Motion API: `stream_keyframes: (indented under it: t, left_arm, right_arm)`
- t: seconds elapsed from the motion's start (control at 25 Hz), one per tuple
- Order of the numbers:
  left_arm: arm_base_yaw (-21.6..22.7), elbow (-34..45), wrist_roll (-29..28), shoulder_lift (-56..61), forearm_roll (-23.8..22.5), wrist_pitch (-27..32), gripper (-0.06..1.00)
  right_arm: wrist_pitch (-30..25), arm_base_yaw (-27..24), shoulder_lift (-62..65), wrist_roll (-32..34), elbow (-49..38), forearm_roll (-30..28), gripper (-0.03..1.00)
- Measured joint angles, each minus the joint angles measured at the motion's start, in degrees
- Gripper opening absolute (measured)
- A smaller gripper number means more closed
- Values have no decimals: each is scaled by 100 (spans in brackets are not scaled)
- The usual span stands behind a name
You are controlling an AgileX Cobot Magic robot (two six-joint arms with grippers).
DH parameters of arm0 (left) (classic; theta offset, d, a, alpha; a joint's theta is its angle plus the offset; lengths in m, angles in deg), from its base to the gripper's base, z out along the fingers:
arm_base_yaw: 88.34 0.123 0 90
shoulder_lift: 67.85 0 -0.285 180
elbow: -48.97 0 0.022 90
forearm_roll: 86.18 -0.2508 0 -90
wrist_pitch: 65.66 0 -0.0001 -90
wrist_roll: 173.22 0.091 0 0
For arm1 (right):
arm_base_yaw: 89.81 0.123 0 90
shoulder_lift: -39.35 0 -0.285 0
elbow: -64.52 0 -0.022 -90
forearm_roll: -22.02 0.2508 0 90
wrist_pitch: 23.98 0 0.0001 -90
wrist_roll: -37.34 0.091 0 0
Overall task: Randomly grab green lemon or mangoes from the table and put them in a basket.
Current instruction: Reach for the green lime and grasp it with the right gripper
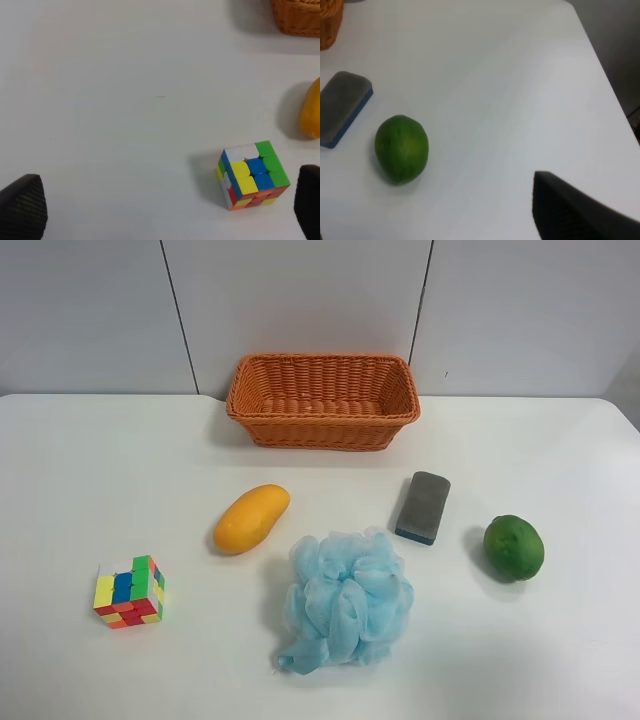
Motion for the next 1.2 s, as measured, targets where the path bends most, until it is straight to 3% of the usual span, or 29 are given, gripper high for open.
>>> stream_keyframes:
  t: [0.52, 0.8, 1.04, 1.2]
  left_arm:
    - [0, 0, 0, 0, 0, 0, 99]
    - [0, 0, 0, 0, 0, 0, 99]
    - [0, 0, 0, 0, 0, 0, 99]
    - [0, 0, 0, 0, 0, 0, 99]
  right_arm:
    - [18, 0, 0, 12, 0, 0, 81]
    - [22, 0, -20, 397, 0, -317, 75]
    - [-11, 0, -1114, 411, 74, -392, 74]
    - [7, 0, -2152, 289, 649, -505, 75]
